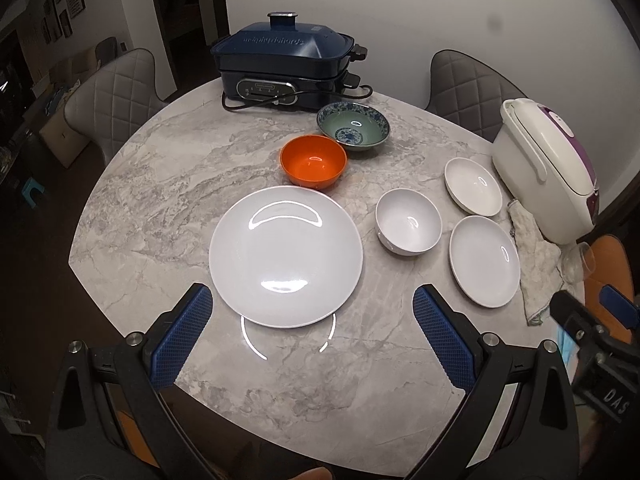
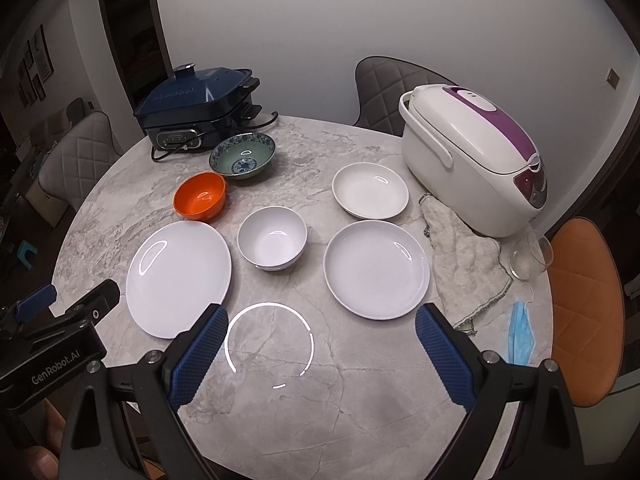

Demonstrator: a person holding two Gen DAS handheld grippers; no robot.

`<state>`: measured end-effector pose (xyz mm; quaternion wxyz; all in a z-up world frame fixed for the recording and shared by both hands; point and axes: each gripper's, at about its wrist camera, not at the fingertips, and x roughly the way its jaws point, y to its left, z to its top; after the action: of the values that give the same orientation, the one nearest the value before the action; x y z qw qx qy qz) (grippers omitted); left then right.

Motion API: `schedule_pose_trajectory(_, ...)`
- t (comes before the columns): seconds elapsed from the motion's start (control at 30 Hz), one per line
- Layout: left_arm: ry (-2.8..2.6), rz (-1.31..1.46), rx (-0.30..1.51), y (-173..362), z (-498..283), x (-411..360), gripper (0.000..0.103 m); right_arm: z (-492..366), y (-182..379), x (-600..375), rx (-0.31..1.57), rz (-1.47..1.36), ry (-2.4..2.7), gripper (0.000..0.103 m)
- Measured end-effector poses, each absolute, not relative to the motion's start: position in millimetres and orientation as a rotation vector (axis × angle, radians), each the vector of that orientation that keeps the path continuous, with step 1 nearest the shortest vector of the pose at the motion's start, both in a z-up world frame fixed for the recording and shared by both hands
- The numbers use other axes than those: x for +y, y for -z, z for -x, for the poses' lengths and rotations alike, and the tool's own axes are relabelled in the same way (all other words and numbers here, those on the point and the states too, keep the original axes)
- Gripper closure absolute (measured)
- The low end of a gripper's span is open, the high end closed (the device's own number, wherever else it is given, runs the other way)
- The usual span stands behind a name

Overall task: Organize plates and bowls
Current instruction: 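Move the left tool to the large white plate's rim and close on it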

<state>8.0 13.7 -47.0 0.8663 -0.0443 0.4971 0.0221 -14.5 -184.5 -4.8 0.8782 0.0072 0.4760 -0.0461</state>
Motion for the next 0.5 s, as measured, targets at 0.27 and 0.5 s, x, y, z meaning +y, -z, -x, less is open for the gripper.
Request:
schedule_pose_trajectory(0.27,0.029,0.371,1.018,86,-49,114,0.002,-22,8,-211,0.901,-0.276,-0.097,0.006)
schedule_pose_trajectory(0.5,0.335,0.419,1.21,132,-181,173,0.002,-101,30,-190,0.934,-0.25,-0.159,0.003)
